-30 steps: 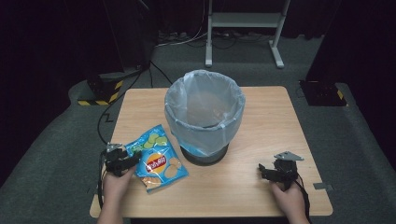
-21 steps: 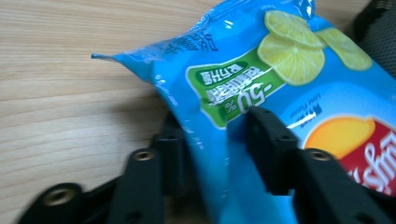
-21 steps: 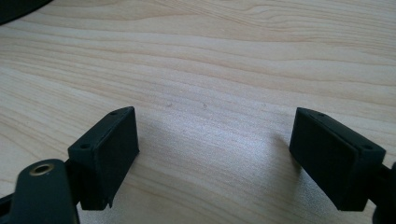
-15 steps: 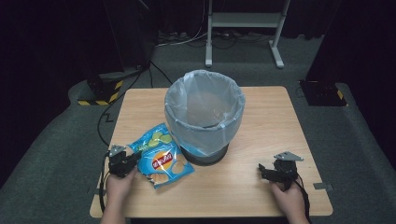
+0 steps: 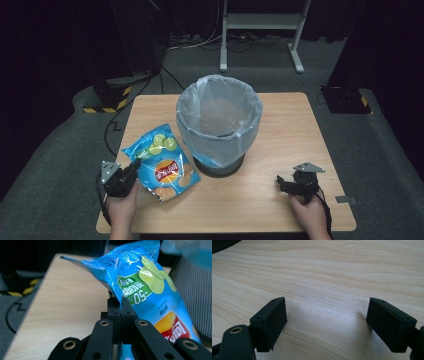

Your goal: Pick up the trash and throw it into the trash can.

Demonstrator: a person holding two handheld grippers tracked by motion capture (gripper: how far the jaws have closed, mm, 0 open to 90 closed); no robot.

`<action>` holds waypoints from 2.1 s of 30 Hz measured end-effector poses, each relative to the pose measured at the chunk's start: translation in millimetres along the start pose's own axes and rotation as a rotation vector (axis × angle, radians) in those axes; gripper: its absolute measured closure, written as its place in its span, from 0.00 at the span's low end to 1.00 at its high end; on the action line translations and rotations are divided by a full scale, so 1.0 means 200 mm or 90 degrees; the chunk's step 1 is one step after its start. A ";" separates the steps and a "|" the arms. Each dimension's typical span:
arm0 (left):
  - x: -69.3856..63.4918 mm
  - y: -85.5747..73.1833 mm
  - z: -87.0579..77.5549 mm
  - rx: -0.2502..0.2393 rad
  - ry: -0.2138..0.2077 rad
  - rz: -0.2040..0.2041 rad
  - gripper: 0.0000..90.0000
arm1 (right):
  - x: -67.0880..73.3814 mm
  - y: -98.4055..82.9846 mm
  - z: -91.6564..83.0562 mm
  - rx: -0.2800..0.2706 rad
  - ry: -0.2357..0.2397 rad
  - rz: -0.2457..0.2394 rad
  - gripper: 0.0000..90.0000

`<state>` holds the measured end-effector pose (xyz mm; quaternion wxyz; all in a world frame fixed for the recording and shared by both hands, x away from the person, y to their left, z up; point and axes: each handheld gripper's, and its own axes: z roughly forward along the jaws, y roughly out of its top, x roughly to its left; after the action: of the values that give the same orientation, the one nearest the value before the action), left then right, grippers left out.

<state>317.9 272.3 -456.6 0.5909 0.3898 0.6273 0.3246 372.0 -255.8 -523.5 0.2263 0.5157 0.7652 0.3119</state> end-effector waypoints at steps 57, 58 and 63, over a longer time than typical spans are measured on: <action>-0.69 0.76 -0.13 -0.423 -0.041 0.138 0.99 | 0.01 0.00 0.00 -0.006 -0.009 -0.007 0.19; -0.71 0.76 -0.12 -0.422 -0.046 0.141 0.99 | 0.01 0.00 0.00 -0.006 -0.009 -0.007 0.19; -0.81 0.78 -0.08 -0.426 -0.077 0.137 0.99 | 0.01 0.00 0.00 -0.006 -0.009 -0.008 0.19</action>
<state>317.2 206.8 -241.1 0.6844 0.2572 0.4056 0.5486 370.5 -253.5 -523.4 0.2361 0.5123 0.7652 0.3102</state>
